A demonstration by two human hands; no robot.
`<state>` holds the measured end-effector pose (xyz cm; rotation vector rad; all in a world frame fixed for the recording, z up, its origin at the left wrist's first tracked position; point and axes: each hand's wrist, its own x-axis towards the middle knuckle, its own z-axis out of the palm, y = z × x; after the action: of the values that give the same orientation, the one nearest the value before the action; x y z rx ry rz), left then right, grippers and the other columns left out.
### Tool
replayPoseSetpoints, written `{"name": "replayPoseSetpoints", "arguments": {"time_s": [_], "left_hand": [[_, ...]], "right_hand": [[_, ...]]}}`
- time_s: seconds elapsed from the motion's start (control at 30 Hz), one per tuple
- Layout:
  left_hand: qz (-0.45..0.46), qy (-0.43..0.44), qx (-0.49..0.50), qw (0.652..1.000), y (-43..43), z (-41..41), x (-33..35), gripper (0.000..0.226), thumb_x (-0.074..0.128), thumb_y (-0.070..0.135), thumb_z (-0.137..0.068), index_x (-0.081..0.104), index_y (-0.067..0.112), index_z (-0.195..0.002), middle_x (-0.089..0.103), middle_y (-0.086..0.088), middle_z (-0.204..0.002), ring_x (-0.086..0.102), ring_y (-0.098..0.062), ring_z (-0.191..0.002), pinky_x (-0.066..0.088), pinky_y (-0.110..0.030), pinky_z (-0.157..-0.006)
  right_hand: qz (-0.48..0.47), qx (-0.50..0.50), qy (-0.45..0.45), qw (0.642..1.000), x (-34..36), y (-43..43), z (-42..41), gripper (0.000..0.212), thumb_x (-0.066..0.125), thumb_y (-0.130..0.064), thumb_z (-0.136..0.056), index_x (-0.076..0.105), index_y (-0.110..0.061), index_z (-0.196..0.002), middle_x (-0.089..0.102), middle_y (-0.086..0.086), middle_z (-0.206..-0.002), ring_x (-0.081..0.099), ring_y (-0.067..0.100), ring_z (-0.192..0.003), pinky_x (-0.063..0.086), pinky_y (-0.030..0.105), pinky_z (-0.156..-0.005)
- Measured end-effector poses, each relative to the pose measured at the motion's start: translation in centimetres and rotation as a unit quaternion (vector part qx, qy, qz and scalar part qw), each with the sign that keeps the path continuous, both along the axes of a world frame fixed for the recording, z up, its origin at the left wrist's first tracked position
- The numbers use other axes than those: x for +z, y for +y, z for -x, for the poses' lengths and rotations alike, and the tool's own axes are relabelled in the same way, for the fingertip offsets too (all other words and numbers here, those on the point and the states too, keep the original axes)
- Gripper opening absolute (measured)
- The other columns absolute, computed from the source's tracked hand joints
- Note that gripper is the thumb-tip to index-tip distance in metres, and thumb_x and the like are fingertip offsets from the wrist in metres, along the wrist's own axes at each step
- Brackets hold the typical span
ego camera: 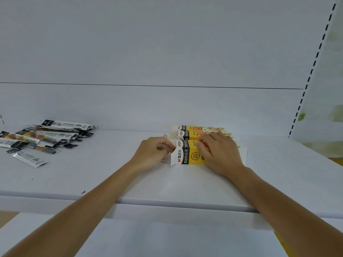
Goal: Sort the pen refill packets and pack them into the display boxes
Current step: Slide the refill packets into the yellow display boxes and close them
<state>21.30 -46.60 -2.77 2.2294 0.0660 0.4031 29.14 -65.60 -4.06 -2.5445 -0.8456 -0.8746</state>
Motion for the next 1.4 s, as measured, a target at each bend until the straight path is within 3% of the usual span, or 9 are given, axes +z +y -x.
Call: {"name": "replayPoseSetpoints", "arguments": {"time_s": [0.17, 0.3, 0.47, 0.57, 0.63, 0.87, 1.07, 1.27, 1.4], "left_hand": [[0.016, 0.034, -0.036, 0.999, -0.3, -0.1, -0.3, 0.047, 0.038, -0.007, -0.084, 0.067, 0.029, -0.091, 0.067, 0.009, -0.096, 0.059, -0.013, -0.094, 0.046, -0.02, -0.078], [-0.061, -0.052, 0.016, 0.997, 0.0, 0.0, -1.1, 0.051, 0.04, -0.012, -0.08, 0.071, 0.022, -0.102, 0.059, 0.006, -0.106, 0.052, -0.012, -0.097, 0.037, -0.014, -0.075], [-0.105, 0.018, -0.061, 0.992, -0.2, 0.1, -1.3, 0.044, 0.041, -0.006, -0.086, 0.07, 0.021, -0.105, 0.066, 0.004, -0.097, 0.055, -0.014, -0.092, 0.037, -0.015, -0.068], [0.046, 0.016, -0.059, 0.997, -0.4, 0.2, -0.9, 0.039, 0.045, -0.01, -0.082, 0.064, 0.021, -0.094, 0.065, 0.01, -0.089, 0.057, -0.008, -0.089, 0.041, -0.008, -0.069], [0.088, -0.032, 0.029, 0.995, 0.0, 0.0, -1.1, 0.037, 0.042, -0.012, -0.08, 0.061, 0.019, -0.087, 0.064, 0.01, -0.089, 0.057, -0.008, -0.091, 0.04, -0.003, -0.063], [-0.008, -0.015, -0.024, 1.0, -0.5, 0.2, -1.3, 0.05, 0.037, -0.012, -0.079, 0.06, 0.032, -0.08, 0.065, 0.011, -0.094, 0.057, -0.007, -0.091, 0.042, -0.018, -0.077], [-0.079, -0.078, 0.026, 0.993, -0.6, 0.8, -1.0, 0.054, 0.042, -0.009, -0.081, 0.061, 0.024, -0.118, 0.057, 0.005, -0.116, 0.047, -0.011, -0.105, 0.034, -0.022, -0.082], [-0.162, -0.011, -0.05, 0.985, -0.9, 0.4, -1.1, 0.036, 0.042, -0.002, -0.086, 0.07, 0.017, -0.096, 0.061, 0.001, -0.088, 0.056, -0.019, -0.085, 0.033, -0.011, -0.055], [-0.157, -0.066, -0.042, 0.984, -0.4, 1.1, 0.2, 0.037, 0.046, -0.002, -0.087, 0.066, 0.016, -0.113, 0.062, 0.004, -0.113, 0.054, -0.014, -0.103, 0.035, -0.008, -0.077]], "right_hand": [[-0.009, 0.005, -0.006, 1.0, -0.1, 0.1, 0.0, 0.056, 0.018, -0.049, -0.082, 0.063, -0.018, -0.095, 0.064, -0.003, -0.094, 0.054, 0.021, -0.09, 0.038, 0.034, -0.079], [-0.017, 0.021, 0.003, 1.0, 0.0, -0.2, 0.3, 0.059, 0.017, -0.05, -0.082, 0.065, -0.019, -0.096, 0.064, -0.003, -0.098, 0.054, 0.02, -0.094, 0.038, 0.033, -0.081], [-0.024, 0.032, 0.01, 0.999, 0.0, -0.3, 0.6, 0.064, 0.017, -0.052, -0.082, 0.068, -0.018, -0.1, 0.064, -0.005, -0.105, 0.054, 0.019, -0.1, 0.039, 0.034, -0.086], [-0.024, 0.035, 0.009, 0.999, 0.1, -0.3, 0.9, 0.064, 0.018, -0.05, -0.083, 0.069, -0.016, -0.1, 0.064, -0.004, -0.105, 0.053, 0.021, -0.101, 0.038, 0.036, -0.087], [-0.031, 0.034, 0.002, 0.999, 0.0, -0.3, 0.9, 0.062, 0.018, -0.049, -0.084, 0.07, -0.016, -0.098, 0.064, -0.003, -0.103, 0.052, 0.021, -0.101, 0.035, 0.035, -0.088], [-0.032, -0.022, 0.046, 0.998, 0.3, -0.7, 0.8, 0.038, 0.033, -0.038, -0.094, 0.063, -0.015, -0.095, 0.06, -0.002, -0.102, 0.047, 0.02, -0.102, 0.032, 0.036, -0.086], [-0.027, -0.084, 0.046, 0.995, 0.2, -0.5, 1.0, 0.036, 0.037, -0.043, -0.093, 0.067, -0.024, -0.101, 0.059, -0.004, -0.111, 0.046, 0.019, -0.109, 0.032, 0.041, -0.094], [-0.003, -0.1, 0.071, 0.992, 0.8, -0.4, 1.4, 0.036, 0.038, -0.041, -0.092, 0.066, -0.022, -0.101, 0.06, -0.003, -0.115, 0.045, 0.019, -0.111, 0.033, 0.042, -0.095], [-0.003, -0.093, 0.053, 0.994, 2.7, 0.6, 1.9, 0.036, 0.045, -0.033, -0.09, 0.058, -0.021, -0.122, 0.056, -0.005, -0.128, 0.039, 0.019, -0.123, 0.025, 0.043, -0.105]]}}
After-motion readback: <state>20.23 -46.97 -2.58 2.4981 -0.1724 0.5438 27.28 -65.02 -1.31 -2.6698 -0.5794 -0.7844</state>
